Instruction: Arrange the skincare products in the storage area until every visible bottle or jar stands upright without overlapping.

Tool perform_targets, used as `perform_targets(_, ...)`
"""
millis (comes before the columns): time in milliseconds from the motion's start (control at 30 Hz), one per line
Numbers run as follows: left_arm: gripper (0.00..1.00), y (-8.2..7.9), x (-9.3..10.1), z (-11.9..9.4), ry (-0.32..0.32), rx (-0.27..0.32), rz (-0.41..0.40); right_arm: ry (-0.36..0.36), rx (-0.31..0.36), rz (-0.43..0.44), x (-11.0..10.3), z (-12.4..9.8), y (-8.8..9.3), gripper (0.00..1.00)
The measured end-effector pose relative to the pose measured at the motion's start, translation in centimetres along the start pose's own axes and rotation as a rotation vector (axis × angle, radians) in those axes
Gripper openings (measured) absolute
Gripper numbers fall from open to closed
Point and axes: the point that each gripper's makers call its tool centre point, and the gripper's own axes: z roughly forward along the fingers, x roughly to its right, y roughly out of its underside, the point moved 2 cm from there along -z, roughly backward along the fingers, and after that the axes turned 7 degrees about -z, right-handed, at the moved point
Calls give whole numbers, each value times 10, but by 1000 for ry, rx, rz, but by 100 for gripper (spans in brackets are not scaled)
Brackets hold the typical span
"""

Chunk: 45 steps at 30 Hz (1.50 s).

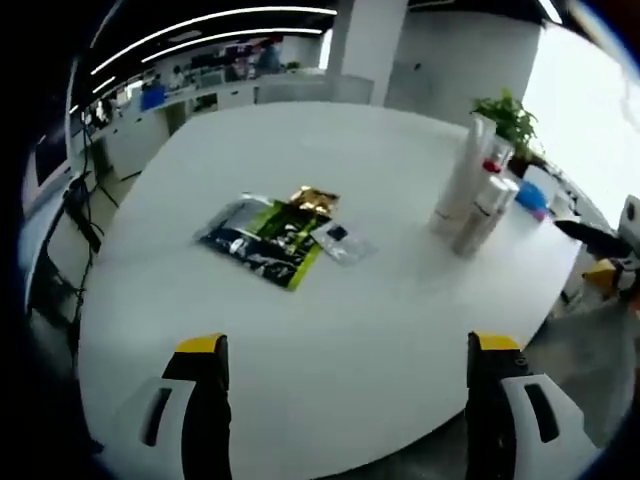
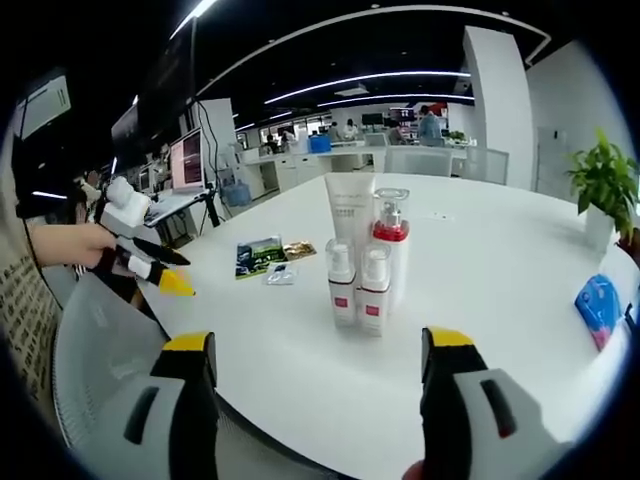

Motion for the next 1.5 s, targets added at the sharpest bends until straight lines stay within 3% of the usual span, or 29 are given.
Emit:
perform_targets(67, 97, -11, 0, 5, -2, 38, -22, 0, -2, 0, 0, 0, 0, 84)
perform_targets(233, 97, -21, -5, 24, -33, 19, -87, 0, -14, -1, 0, 1, 2, 84)
perform_targets(400, 97, -28, -18, 44, -166, 7, -193, 4, -19, 11, 2, 1, 4, 84)
perform_targets(567, 97, -39, -18, 63, -232, 37, -293, 17, -22, 32, 5, 1, 5, 84)
perform_targets(700, 97, -52, -14, 79, -271, 53, -290, 21, -29, 44, 6, 2, 6, 84)
perform_targets(767, 97, -54, -15, 85, -302, 48, -295, 22, -33, 50, 6, 2, 7, 84)
perform_targets(867, 97, -55, -24, 91, -401, 16, -295, 19, -41, 56, 7, 3, 9, 83)
perform_targets(933, 97, -58, -26, 97, -419, 23, -315, 20, -45, 58, 7, 3, 9, 83)
perform_targets(1167, 97, -57, -41, 114, -497, 4, -476, 32, -58, 76, 9, 3, 12, 83)
perform_targets(1400, 97, -60, -53, 126, -551, -12, -481, 47, -65, 92, 10, 2, 15, 83)
perform_targets(1467, 97, -61, -59, 128, -575, -14, -434, 45, -69, 90, 9, 3, 15, 83)
perform_targets(1500, 97, -63, -60, 129, -575, 10, -443, 46, -72, 89, 9, 3, 16, 83)
